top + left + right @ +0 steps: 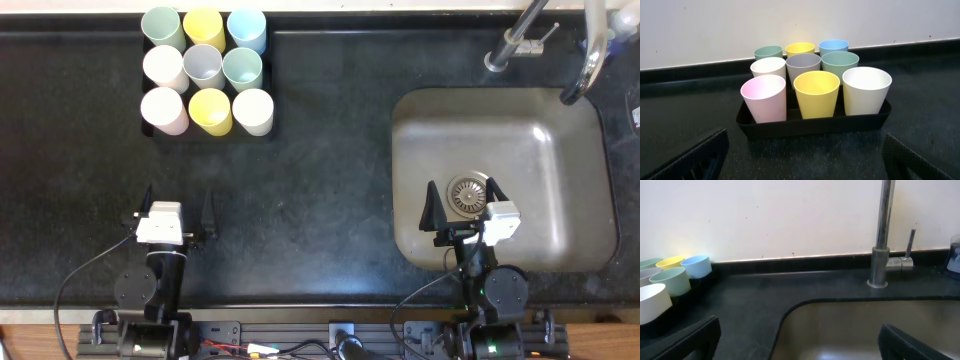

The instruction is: Store Cups

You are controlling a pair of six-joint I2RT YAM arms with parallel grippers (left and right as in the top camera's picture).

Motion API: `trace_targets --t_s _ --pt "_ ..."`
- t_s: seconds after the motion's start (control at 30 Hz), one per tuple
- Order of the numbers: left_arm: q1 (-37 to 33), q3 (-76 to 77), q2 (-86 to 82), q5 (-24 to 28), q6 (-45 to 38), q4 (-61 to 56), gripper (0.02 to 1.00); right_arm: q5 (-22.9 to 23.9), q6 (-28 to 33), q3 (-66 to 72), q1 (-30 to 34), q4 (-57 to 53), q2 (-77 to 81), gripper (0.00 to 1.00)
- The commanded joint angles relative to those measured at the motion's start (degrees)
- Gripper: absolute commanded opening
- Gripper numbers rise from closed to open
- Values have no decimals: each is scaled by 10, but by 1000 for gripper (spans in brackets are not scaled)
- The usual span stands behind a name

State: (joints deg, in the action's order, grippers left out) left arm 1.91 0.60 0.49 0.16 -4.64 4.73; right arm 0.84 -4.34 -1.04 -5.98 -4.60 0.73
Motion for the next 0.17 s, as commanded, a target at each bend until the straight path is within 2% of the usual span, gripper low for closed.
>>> trace_targets --t_s 0.03,0.17 --pt "6 -1 -3 -2 5 1 998 -3 -4 8 4 2 -5 998" --pt "6 -1 -3 -2 5 1 998 -4 -4 8 4 2 -5 998"
